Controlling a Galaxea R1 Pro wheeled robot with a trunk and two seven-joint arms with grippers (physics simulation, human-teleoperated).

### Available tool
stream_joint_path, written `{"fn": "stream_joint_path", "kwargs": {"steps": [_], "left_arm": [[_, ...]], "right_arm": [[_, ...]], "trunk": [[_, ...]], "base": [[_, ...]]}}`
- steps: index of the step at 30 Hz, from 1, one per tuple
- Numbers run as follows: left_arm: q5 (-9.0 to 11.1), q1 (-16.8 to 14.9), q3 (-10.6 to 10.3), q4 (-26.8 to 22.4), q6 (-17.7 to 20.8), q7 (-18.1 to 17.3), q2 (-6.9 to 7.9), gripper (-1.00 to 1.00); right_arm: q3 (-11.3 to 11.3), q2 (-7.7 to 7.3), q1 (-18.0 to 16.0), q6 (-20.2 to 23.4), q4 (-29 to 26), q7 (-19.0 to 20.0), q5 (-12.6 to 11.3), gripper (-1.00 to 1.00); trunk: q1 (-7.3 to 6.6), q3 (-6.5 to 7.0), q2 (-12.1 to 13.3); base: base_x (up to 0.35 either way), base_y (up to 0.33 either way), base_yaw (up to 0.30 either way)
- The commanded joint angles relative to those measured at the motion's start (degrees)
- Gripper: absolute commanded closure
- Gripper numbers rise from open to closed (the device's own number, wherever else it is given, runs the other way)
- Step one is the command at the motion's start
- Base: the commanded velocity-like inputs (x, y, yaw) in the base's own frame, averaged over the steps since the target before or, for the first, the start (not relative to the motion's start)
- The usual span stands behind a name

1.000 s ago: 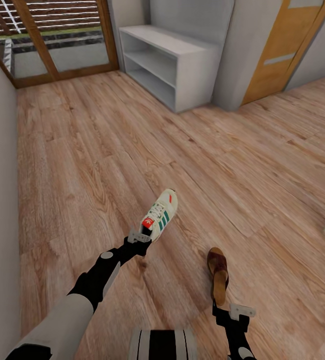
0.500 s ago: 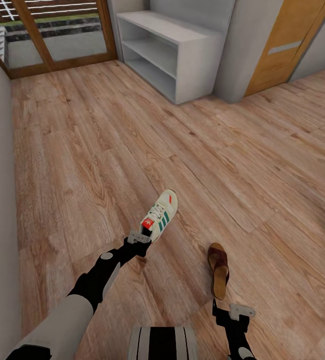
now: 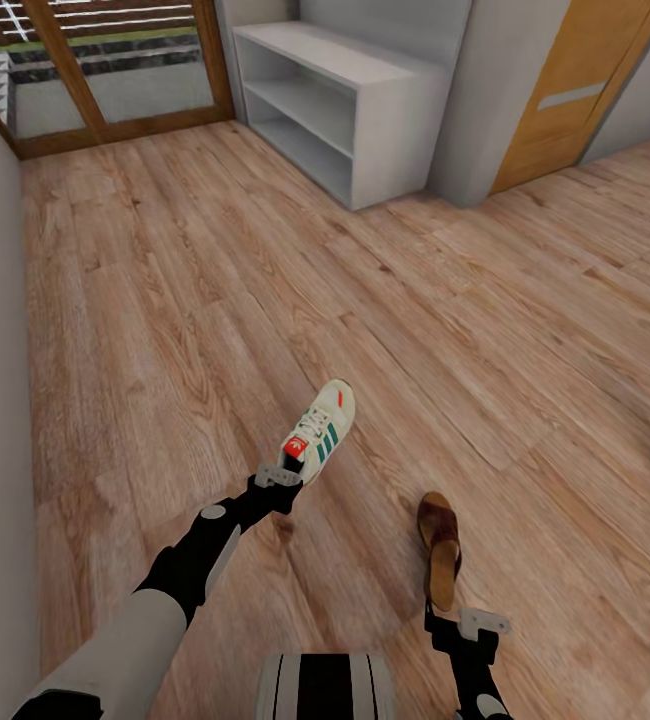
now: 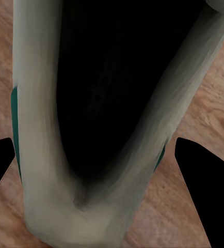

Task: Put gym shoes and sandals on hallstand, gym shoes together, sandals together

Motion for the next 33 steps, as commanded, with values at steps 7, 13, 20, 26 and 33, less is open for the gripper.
{"fn": "stream_joint_path", "kwargs": {"steps": [7, 13, 20, 26, 33], "left_arm": [[-0.5, 0.0, 0.1, -0.1, 0.3, -0.3, -0.03, 1.0], [-0.5, 0.0, 0.1, 0.1, 0.3, -0.1, -0.03, 1.0], [-0.5, 0.0, 0.1, 0.2, 0.3, -0.1, -0.03, 1.0], [-0.5, -0.1, 0.1, 0.5, 0.3, 0.1, -0.06, 1.0], [-0.6, 0.0, 0.1, 0.7, 0.3, -0.1, -0.04, 1.0]], "right_arm": [[0.5, -0.03, 0.0, -0.2, 0.0, -0.3, -0.5, -1.0], [0.5, -0.04, 0.0, -0.2, 0.0, -0.3, -0.5, -1.0], [0.4, -0.09, 0.0, -0.2, 0.0, -0.3, -0.5, -1.0], [0.4, -0.05, 0.0, -0.2, 0.0, -0.3, -0.5, -1.0], [0.4, -0.03, 0.0, -0.2, 0.0, -0.3, -0.5, -1.0]], "trunk": [[0.0, -0.03, 0.0], [0.0, -0.03, 0.0], [0.0, -0.03, 0.0], [0.0, -0.03, 0.0], [0.0, -0.03, 0.0]], "base": [[0.025, 0.005, 0.0], [0.046, 0.0, 0.0], [0.023, 0.0, 0.0], [0.079, 0.0, 0.0], [0.032, 0.0, 0.0]]}}
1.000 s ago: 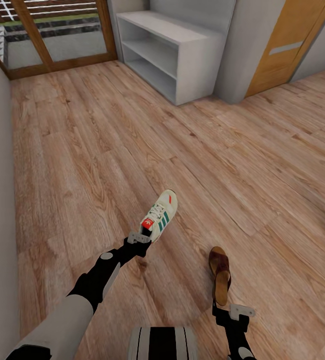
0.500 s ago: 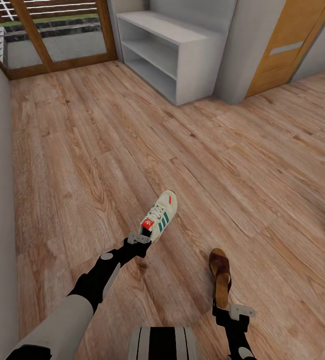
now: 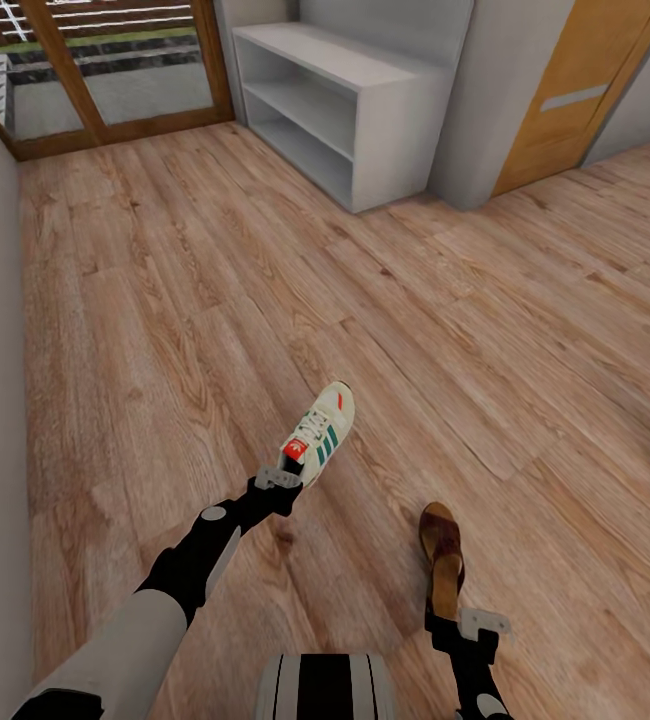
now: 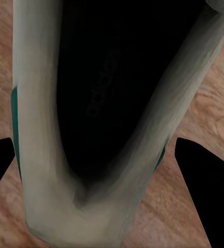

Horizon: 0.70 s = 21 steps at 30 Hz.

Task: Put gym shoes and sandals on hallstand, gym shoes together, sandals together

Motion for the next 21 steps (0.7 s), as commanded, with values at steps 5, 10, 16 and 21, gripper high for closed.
{"fn": "stream_joint_path", "kwargs": {"steps": [5, 10, 16, 21], "left_arm": [[-0.5, 0.0, 0.1, -0.1, 0.3, -0.2, -0.05, 1.0], [-0.5, 0.0, 0.1, -0.2, 0.2, -0.4, -0.03, 1.0], [-0.5, 0.0, 0.1, -0.6, 0.2, -0.5, -0.04, 1.0], [-0.5, 0.0, 0.1, -0.8, 0.2, -0.6, -0.03, 1.0]], "right_arm": [[0.5, -0.02, 0.0, -0.2, 0.0, -0.3, -0.5, -1.0], [0.5, -0.02, 0.0, -0.2, 0.0, -0.3, -0.5, -1.0], [0.4, -0.08, 0.0, -0.2, 0.0, -0.3, -0.5, -1.0], [0.4, -0.07, 0.0, -0.2, 0.0, -0.3, -0.5, -1.0]], "trunk": [[-0.01, -0.03, 0.0], [-0.01, -0.03, 0.0], [-0.01, -0.04, 0.0], [0.1, -1.09, -0.1]], "base": [[0.102, 0.0, 0.0], [0.034, 0.0, 0.0], [0.006, 0.0, 0.0], [0.001, 0.0, 0.0]]}}
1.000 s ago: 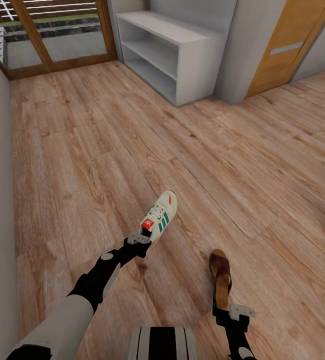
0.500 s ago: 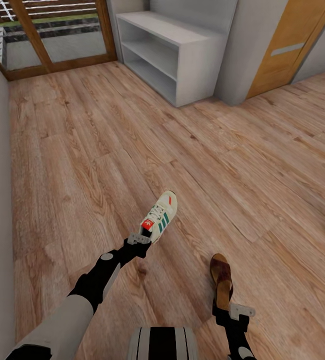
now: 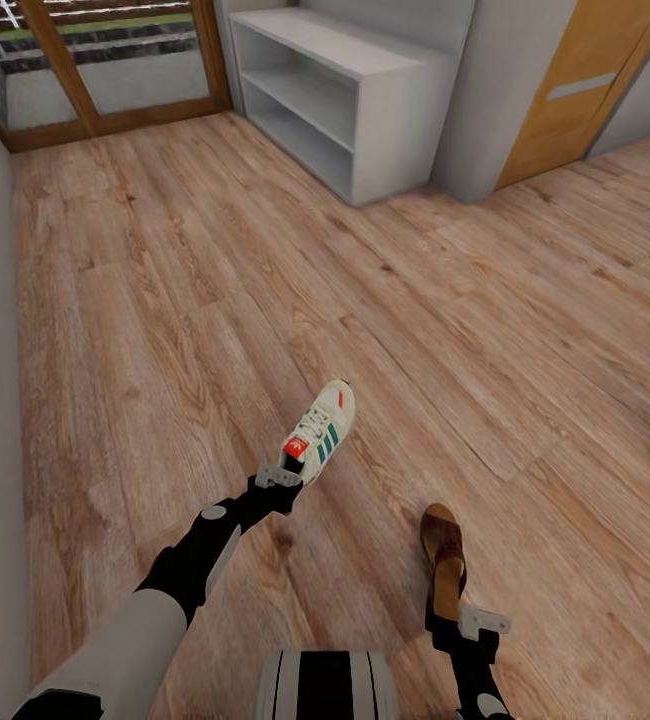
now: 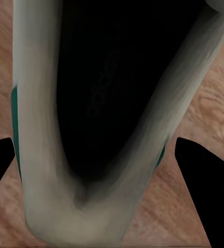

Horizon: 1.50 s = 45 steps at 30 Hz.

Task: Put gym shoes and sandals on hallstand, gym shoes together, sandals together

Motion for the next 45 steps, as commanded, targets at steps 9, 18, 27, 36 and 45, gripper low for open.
{"fn": "stream_joint_path", "kwargs": {"steps": [9, 18, 27, 36, 45], "left_arm": [[-0.5, 0.0, 0.2, -0.3, 0.2, -0.4, -0.02, 1.0], [-0.5, 0.0, 0.2, -0.3, 0.2, -0.4, -0.02, 1.0], [-0.4, 0.0, 0.1, -0.3, 0.2, -0.4, -0.02, 1.0], [-0.4, -0.1, 0.1, -0.6, 0.3, -0.4, -0.06, 1.0], [-0.3, -0.1, -0.6, -5.4, 1.1, -0.4, -0.86, 1.0]], "right_arm": [[0.4, 0.01, 0.0, -0.2, 0.0, -0.3, -0.5, -1.0], [0.4, 0.01, 0.0, -0.2, 0.0, -0.3, -0.5, -1.0], [0.4, -0.01, 0.0, -0.2, 0.0, -0.3, -0.5, -1.0], [0.4, 0.0, 0.0, -0.2, -0.1, -0.3, -0.5, -1.0], [0.5, 0.02, 0.0, -0.2, -0.2, -0.3, -0.5, -1.0]], "trunk": [[0.04, -1.19, 0.0], [0.14, -2.26, -0.1], [0.17, -3.11, -0.1], [0.37, -5.27, -0.2], [0.45, -6.49, -0.3]], "base": [[0.0, 0.0, 0.0], [0.0, 0.0, 0.0], [0.0, 0.0, 0.0], [0.0, 0.0, 0.008], [0.0, 0.0, 0.062]]}}
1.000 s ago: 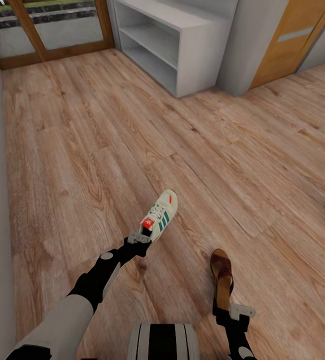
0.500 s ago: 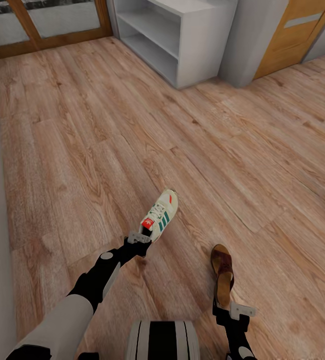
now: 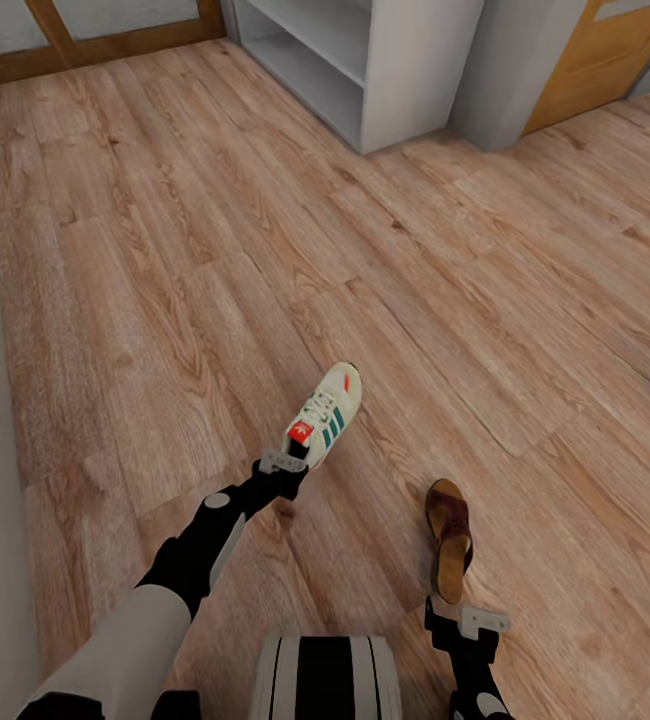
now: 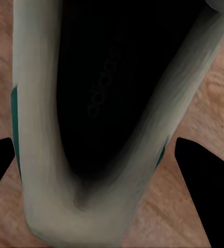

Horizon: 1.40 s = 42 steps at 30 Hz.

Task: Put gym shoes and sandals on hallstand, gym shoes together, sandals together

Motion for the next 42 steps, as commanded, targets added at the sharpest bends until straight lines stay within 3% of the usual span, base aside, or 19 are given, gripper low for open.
{"fn": "stream_joint_path", "kwargs": {"steps": [1, 10, 42], "left_arm": [[-0.5, 0.0, -0.2, -0.7, 0.7, -0.3, -0.11, 1.0], [-0.4, 0.1, -2.6, -3.9, 5.6, -0.2, -0.33, 1.0], [-0.3, 0.2, -2.9, -4.2, 6.0, -0.3, -0.34, 1.0]], "right_arm": [[0.5, -0.03, 0.0, -0.2, 0.0, -0.3, -0.5, -1.0], [0.5, -0.06, 0.0, -0.2, 0.0, -0.3, -0.5, -1.0], [0.5, -0.02, 0.0, -0.2, 0.0, -0.3, -0.5, -1.0]], "trunk": [[-0.01, -0.07, 0.0], [-0.01, -0.15, 0.0], [-0.01, -0.16, 0.0]], "base": [[0.0, 0.0, 0.038], [0.0, 0.0, 0.011], [0.054, 0.006, 0.0]]}}
